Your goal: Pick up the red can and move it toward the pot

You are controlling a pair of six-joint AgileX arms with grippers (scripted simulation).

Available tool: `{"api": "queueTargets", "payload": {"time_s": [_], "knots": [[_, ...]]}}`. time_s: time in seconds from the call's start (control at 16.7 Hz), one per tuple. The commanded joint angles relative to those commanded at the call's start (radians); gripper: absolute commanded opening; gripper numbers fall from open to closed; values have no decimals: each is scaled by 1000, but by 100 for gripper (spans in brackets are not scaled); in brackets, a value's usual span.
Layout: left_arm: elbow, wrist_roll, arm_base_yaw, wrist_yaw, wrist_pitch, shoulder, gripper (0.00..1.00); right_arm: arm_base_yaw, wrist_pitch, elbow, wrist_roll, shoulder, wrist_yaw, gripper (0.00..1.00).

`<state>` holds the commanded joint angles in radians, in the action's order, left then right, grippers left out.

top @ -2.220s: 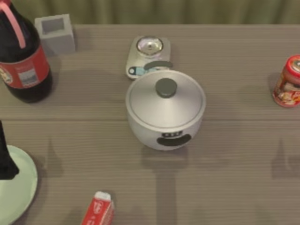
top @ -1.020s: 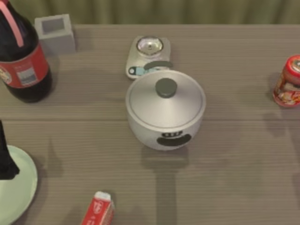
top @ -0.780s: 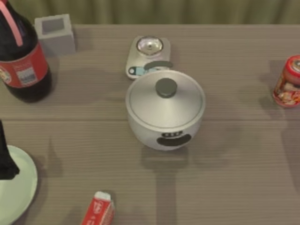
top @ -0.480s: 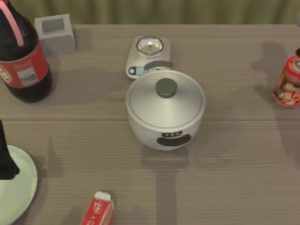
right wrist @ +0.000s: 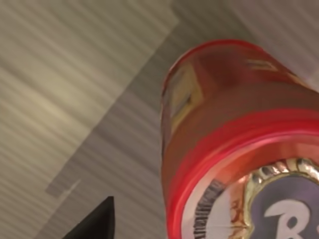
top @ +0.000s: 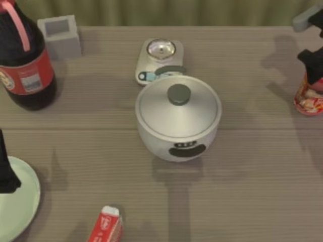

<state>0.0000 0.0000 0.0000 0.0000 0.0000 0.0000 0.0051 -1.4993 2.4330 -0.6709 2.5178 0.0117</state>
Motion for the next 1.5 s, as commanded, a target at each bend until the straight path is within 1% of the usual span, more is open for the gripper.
{"api": "queueTargets", "payload": {"time_s": [0.42,0.54,0.84,1.14,1.5], "knots": [[0,0,0,0,0,0,100,-4,3,7,-4,8,0,100],[0,0,0,0,0,0,100,0,41,-32,-6,3,-1,100],[0,0,0,0,0,0,100,1,198,-209,-3,-10,-1,100],[0,0,0,0,0,0,100,2,214,-225,-3,-11,-1,100],[0,0,0,0,0,0,100,2,214,-225,-3,-11,-1,55]]}}
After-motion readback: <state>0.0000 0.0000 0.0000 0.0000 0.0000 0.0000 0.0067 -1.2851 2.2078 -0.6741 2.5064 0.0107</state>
